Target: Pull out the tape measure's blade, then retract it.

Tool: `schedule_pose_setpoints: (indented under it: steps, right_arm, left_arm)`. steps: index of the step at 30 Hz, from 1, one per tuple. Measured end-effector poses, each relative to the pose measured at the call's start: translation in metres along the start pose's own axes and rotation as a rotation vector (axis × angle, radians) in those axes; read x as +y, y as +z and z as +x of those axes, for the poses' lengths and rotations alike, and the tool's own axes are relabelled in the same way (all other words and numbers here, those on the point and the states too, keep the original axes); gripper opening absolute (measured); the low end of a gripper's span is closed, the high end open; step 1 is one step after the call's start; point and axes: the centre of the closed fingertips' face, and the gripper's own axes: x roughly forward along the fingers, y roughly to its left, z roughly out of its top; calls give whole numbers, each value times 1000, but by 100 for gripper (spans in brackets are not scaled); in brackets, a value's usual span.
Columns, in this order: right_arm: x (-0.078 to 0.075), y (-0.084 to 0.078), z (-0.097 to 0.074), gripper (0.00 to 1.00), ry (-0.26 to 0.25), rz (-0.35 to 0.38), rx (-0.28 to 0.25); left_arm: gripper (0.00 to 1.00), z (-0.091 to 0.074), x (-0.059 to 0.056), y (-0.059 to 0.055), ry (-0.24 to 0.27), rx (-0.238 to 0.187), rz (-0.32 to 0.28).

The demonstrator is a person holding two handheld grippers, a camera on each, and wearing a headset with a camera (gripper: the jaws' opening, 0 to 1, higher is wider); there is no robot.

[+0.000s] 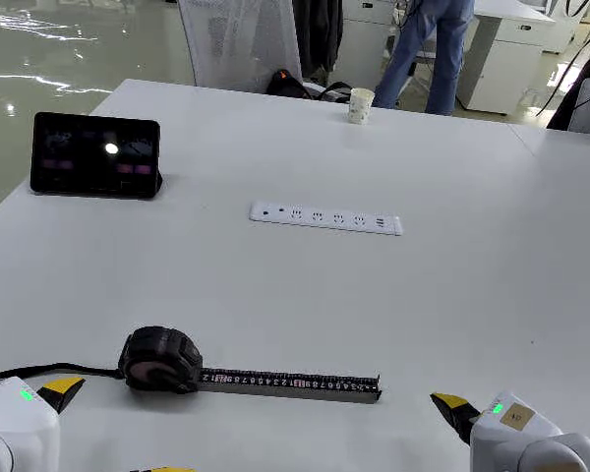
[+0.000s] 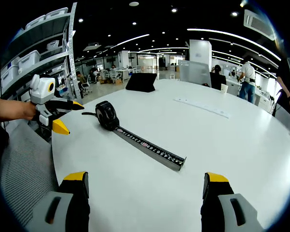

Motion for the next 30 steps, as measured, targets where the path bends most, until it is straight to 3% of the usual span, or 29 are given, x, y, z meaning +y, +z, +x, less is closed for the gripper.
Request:
schedule_pose_setpoints:
  steps: [18,30]
  right_arm:
    - [13,4,-2,99,-32,34,-19]
    - [15,7,1,99,-28,37,-27]
  left_arm:
    - [97,-3,5,4,137,0,-89]
    - [99,-1,3,4,147,0,-91]
